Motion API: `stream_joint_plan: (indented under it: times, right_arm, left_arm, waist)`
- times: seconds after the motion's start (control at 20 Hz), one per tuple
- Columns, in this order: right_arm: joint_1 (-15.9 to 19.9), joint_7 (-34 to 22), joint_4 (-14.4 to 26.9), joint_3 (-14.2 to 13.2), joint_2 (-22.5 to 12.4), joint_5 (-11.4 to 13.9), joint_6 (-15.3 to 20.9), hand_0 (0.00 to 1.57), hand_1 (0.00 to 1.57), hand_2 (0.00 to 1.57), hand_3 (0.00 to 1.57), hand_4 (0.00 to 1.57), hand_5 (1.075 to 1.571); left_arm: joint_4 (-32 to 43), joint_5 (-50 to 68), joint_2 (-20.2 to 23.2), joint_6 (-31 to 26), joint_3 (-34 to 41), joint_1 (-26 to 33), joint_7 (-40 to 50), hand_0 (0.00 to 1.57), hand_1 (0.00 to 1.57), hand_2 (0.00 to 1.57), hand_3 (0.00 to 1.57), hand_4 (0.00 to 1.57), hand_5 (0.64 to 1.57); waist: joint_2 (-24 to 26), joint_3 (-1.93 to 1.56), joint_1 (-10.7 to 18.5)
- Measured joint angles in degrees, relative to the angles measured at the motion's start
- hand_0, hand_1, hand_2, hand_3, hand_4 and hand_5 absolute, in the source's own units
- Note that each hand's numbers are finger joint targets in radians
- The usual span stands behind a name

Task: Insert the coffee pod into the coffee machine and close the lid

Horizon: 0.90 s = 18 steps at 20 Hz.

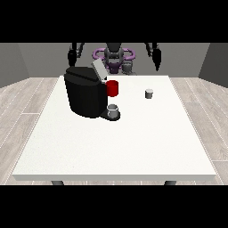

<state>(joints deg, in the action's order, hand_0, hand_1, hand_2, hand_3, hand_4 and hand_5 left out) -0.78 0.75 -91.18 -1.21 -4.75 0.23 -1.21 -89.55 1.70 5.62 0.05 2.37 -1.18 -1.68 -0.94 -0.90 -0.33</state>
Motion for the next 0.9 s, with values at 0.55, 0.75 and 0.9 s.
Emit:
stream_joint_plan:
  times: [0.55, 0.75, 0.9]
  right_arm:
    - [-1.46, 1.58, 3.1, -1.63, 0.53, 5.27, 6.33, 0.0, 0.0, 0.0, 0.0, 0.0, 1.571]
    - [0.69, 0.54, 3.1, -1.05, 0.95, 8.05, 8.99, 0.0, 0.0, 0.0, 0.0, 0.0, 1.571]
    - [2.15, 0.2, 2.34, 0.67, 2.0, 9.49, 9.83, 0.0, 0.0, 0.0, 0.0, 0.0, 1.571]
  left_arm:
    - [-0.73, -7.37, 10.07, -9.93, -4.06, 4.52, -8.53, 0.0, 0.0, 0.0, 0.0, 0.0, 1.571]
    - [1.12, -10.32, 12.78, -11.25, -3.47, 2.57, -10.37, 0.0, 0.0, 0.0, 0.0, 0.0, 1.571]
    - [4.49, -12.05, 15.23, -11.83, -1.82, -0.98, -9.32, 0.0, 0.0, 0.0, 0.0, 0.0, 1.571]
  waist:
    - [2.44, 0.85, 1.4]
    - [1.22, 0.87, 0.55]
    - [-0.66, 0.9, -1.51]
